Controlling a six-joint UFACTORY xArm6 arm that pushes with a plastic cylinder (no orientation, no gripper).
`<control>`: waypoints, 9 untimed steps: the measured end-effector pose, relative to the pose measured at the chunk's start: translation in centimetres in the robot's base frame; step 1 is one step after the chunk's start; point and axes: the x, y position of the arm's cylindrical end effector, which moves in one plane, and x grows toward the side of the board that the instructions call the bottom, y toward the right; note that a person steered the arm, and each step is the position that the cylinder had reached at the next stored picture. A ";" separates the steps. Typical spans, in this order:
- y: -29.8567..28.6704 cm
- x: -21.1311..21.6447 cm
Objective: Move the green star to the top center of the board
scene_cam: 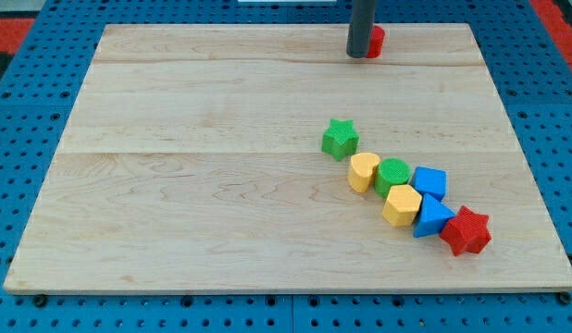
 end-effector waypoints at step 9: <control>-9.4 18.5</control>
